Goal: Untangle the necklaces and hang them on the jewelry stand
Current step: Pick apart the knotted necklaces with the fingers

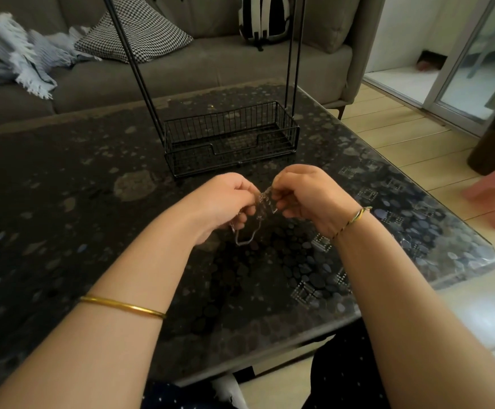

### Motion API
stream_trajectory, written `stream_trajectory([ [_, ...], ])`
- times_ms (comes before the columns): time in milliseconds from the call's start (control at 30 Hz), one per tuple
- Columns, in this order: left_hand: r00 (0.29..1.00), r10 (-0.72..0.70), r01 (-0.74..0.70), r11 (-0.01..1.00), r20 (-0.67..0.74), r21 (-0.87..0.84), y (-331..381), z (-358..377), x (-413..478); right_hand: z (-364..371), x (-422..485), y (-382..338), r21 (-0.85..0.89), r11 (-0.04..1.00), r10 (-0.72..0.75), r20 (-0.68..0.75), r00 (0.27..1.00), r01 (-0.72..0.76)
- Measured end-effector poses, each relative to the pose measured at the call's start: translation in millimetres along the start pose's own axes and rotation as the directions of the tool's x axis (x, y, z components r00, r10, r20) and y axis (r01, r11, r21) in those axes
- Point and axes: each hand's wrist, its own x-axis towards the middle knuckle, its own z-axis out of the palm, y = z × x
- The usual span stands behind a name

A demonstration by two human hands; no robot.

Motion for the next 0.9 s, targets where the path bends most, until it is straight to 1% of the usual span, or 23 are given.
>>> stream_trajectory([
  [67,1.0,0.015,-0.016,0.999,0.017,0.049,-1.7,0.4,-1.4,0.8,0.1,0.5,0.019,1.0,0.006,0.017,1.0,-0.006],
  [100,1.0,0.015,-0.016,0.999,0.017,0.043,-2.3,0.6,-2.0,0.7,0.1,0.6,0.023,1.0,0.009,0.026,1.0,-0.01],
  [200,0.999,-0.032,0.033,0.997,0.013,-0.075,-1.7,0.2,-4.0,0.3,-0.4,0.0,0.016,1.0,0.018,0.043,0.999,-0.019],
  [267,0.999,-0.036,0.037,0.993,0.011,-0.111,-1.5,-0.8,-3.4,1.2,-0.6,-0.1,0.011,1.0,0.02,0.056,0.998,-0.021],
  [367,1.0,0.015,-0.015,0.998,-0.007,-0.055,-3.0,-1.7,-1.8,1.6,-0.7,0.5,0.005,1.0,0.019,0.065,0.998,-0.02],
  [433,0.999,0.029,-0.03,0.999,-0.033,-0.036,-4.1,-2.1,-1.0,0.2,-0.8,0.9,0.002,1.0,0.028,0.067,0.997,-0.028],
  [600,0.987,0.053,-0.054,0.999,-0.151,0.0,-4.3,-1.9,-0.3,1.3,-1.8,1.0,-0.031,0.998,0.059,0.108,0.992,-0.056],
  [700,0.981,0.067,-0.071,0.997,-0.182,-0.014,-3.6,-1.8,0.0,2.2,-2.1,0.2,-0.051,0.997,0.064,0.129,0.99,-0.058],
  [800,0.986,0.081,-0.084,0.996,-0.146,-0.02,-2.9,-2.9,-0.1,1.0,-1.7,0.0,-0.035,0.998,0.048,0.098,0.994,-0.045],
  [900,0.995,0.08,-0.081,0.997,-0.065,-0.015,-0.9,-2.4,-1.5,1.0,-0.6,1.1,-0.012,1.0,0.008,0.039,0.999,-0.007],
])
